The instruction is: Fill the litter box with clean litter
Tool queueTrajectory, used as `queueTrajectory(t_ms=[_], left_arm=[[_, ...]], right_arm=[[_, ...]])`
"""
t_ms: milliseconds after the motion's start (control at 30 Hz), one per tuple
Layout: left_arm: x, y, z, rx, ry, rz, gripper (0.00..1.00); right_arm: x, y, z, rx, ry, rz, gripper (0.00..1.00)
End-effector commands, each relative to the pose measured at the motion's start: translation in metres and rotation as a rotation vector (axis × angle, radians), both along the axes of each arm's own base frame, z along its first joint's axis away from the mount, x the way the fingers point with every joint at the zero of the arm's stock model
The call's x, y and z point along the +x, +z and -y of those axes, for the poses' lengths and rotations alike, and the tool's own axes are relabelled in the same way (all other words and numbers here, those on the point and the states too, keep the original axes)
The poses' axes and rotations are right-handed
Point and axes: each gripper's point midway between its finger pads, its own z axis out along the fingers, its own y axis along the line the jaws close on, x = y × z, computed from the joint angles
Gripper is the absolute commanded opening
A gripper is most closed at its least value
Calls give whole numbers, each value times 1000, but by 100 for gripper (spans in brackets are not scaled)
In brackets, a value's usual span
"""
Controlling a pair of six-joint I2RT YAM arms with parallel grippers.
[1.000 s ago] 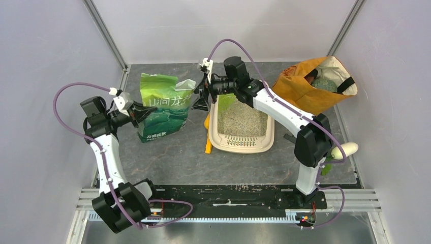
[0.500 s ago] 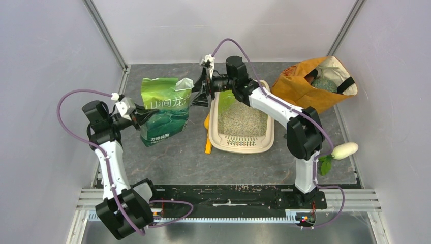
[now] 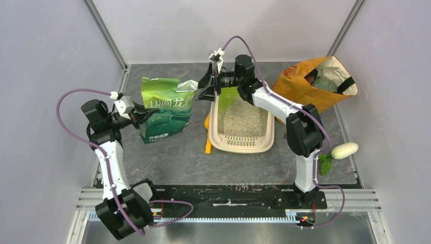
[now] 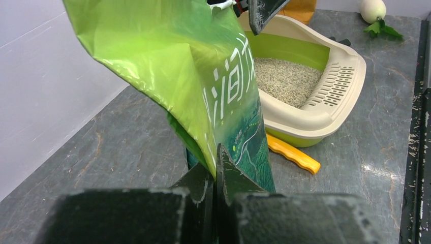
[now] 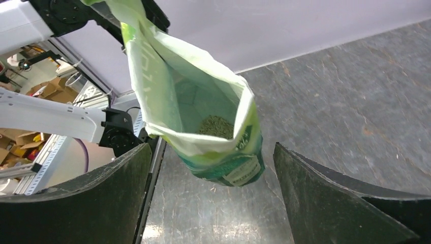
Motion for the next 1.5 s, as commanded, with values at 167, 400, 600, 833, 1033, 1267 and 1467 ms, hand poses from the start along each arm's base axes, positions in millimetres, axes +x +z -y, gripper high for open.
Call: queueTrajectory(t_ms=[167, 400, 600, 833, 1033, 1267, 1467], left_arm=[[-18, 17, 14, -11, -129, 56, 2], [-1, 8, 4, -5, -58, 28, 2], [11, 4, -3, -10, -24, 3, 3], [17, -6, -12, 55, 89, 7, 63], [20, -20, -23, 179, 133, -23, 83], [28, 8, -33, 302, 142, 79, 85], [19, -8, -18, 392, 69, 79, 84]], right_arm=[[-10, 25, -14, 101, 94, 69, 94], [-28, 47, -10, 149, 140, 72, 47], [-35, 40, -3, 111, 134, 95, 0], [-24, 28, -6, 79, 85, 130, 0], [-21, -1, -16, 28, 63, 154, 0], [-27, -20, -20, -21, 63, 191, 0], [-37, -32, -16, -63, 82, 199, 0]])
